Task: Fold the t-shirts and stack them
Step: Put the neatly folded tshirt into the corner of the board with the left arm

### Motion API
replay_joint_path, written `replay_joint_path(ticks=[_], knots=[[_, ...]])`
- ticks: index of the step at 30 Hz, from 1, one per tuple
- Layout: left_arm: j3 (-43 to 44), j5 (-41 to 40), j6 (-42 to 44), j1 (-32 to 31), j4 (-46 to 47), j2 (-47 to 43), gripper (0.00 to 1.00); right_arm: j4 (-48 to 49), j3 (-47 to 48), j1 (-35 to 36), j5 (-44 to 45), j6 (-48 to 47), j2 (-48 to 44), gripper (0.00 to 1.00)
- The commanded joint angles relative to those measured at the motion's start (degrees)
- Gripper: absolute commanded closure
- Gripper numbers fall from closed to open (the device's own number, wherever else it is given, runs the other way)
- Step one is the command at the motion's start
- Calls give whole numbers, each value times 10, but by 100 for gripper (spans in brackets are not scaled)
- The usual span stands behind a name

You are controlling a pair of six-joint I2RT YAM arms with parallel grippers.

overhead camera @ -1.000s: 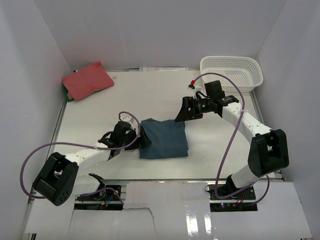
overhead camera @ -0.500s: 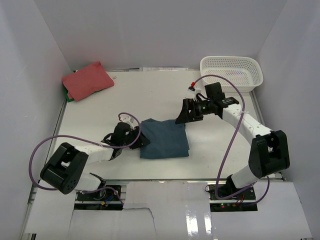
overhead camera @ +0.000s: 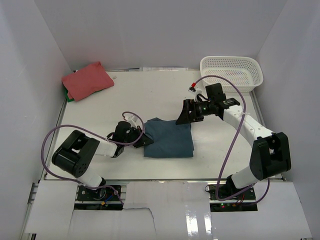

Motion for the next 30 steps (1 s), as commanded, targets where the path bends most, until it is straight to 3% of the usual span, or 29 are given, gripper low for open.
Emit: replay_joint_path(ticks=[1, 5, 7, 10, 14, 19, 30], knots=[[-8, 17, 31, 6, -98, 49, 100, 4, -5, 0, -5, 0, -23, 8], [5, 18, 31, 39, -130, 9, 100, 1, -9, -5, 6, 4, -38, 8], [40, -8, 46, 53, -194, -12, 100, 1, -10, -8, 5, 5, -45, 8], [120, -66, 81, 79, -285, -28, 100, 2, -13, -12, 6, 9, -55, 8], [221, -68, 117, 128, -345, -13, 100, 4, -13, -12, -1, 16, -59, 8], [385, -65, 158, 164, -435, 49, 100, 1, -16, -13, -3, 17, -75, 8], [603, -18, 219, 228, -450, 204, 100, -11, -16, -15, -8, 19, -102, 8]])
